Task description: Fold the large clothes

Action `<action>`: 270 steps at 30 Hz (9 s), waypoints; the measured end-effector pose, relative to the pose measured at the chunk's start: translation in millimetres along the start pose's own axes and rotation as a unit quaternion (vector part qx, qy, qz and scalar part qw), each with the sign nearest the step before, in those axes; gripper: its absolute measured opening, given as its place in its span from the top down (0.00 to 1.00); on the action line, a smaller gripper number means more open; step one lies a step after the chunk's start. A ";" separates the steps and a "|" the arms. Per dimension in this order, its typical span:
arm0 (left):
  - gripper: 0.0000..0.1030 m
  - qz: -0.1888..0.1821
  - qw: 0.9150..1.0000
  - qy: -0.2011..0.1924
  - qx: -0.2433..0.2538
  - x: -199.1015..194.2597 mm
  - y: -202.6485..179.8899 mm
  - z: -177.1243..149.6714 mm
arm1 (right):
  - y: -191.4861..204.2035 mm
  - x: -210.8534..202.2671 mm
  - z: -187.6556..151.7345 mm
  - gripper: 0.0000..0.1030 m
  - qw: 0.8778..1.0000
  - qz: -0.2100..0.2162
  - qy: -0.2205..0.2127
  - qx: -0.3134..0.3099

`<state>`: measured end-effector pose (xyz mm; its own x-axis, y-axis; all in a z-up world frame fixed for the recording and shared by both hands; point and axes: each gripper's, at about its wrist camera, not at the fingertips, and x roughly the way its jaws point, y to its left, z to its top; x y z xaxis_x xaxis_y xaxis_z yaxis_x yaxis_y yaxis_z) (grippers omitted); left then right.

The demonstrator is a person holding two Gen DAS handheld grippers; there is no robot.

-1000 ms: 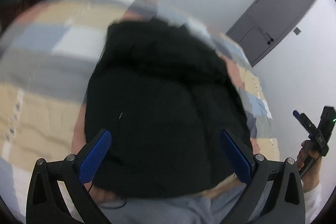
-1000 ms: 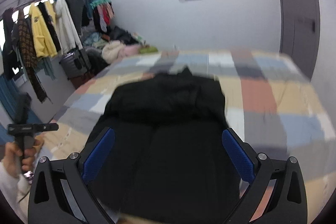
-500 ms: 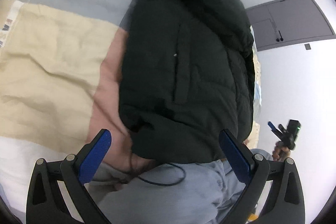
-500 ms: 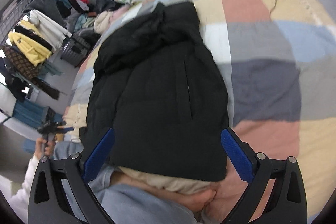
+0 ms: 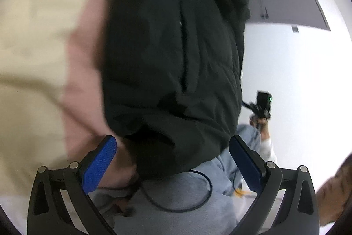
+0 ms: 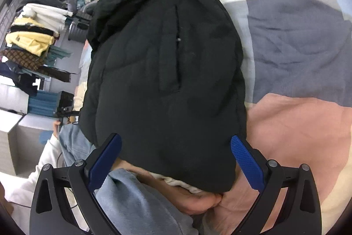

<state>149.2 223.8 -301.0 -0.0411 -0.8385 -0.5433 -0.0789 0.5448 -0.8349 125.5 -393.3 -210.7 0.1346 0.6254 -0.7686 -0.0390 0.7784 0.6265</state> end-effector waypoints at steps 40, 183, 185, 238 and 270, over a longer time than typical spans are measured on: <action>0.02 0.122 0.975 0.144 -0.113 58.0 -23.3 42.2 | -29.2 41.6 -1.9 0.01 0.991 0.050 0.126 -0.013; 0.00 0.348 0.856 -0.346 0.161 37.2 -283.9 96.0 | 208.8 42.4 98.5 0.08 0.944 -0.141 -0.262 -0.140; 0.00 0.375 0.845 -0.340 0.175 56.9 -276.0 101.1 | 206.3 64.2 94.3 0.08 0.940 -0.153 -0.264 -0.154; 0.00 0.438 0.818 -0.337 0.161 44.5 -187.6 133.0 | 106.3 70.0 135.3 0.00 0.919 -0.229 -0.275 -0.164; 0.00 0.369 0.757 -0.451 0.298 -21.1 -435.2 -36.1 | 282.5 -134.5 29.1 0.00 0.853 -0.148 -0.456 -0.205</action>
<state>148.4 4.1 77.0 0.8617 -0.1050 -0.4965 0.1088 0.9938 -0.0214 125.3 -259.1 73.5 0.9057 0.2405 -0.3491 -0.1869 0.9657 0.1805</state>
